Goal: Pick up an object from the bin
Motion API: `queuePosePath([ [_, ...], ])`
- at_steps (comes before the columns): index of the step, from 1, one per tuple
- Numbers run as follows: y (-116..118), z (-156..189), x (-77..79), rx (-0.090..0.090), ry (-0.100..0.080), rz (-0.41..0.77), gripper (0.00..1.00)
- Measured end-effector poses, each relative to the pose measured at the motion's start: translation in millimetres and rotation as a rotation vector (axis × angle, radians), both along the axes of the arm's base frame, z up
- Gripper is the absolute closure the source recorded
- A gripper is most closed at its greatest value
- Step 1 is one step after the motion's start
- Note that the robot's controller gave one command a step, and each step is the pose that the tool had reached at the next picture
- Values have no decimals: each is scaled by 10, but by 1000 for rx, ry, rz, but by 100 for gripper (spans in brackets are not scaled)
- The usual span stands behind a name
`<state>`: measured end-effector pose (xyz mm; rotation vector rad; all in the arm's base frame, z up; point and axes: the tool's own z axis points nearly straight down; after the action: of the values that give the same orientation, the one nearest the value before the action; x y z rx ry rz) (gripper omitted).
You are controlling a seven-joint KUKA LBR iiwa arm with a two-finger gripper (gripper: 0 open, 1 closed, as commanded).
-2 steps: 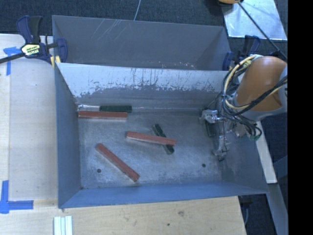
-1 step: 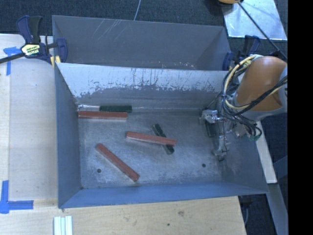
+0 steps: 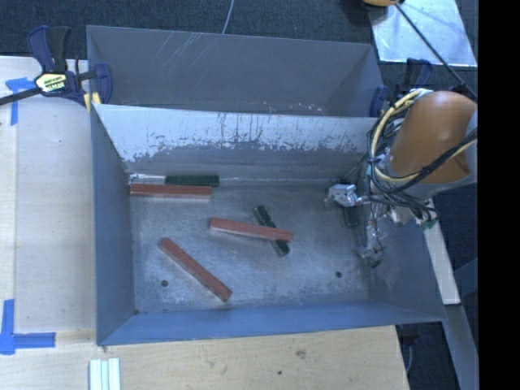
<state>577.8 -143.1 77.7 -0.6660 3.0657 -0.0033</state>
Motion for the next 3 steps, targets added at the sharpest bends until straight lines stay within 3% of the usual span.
queuePosePath([
  [1, 4, 82, 69, 1, -1, 153, 0],
  [2, 26, 95, -177, 1, 2, 157, 100],
  [3, 26, 95, -177, 1, 2, 158, 0],
])
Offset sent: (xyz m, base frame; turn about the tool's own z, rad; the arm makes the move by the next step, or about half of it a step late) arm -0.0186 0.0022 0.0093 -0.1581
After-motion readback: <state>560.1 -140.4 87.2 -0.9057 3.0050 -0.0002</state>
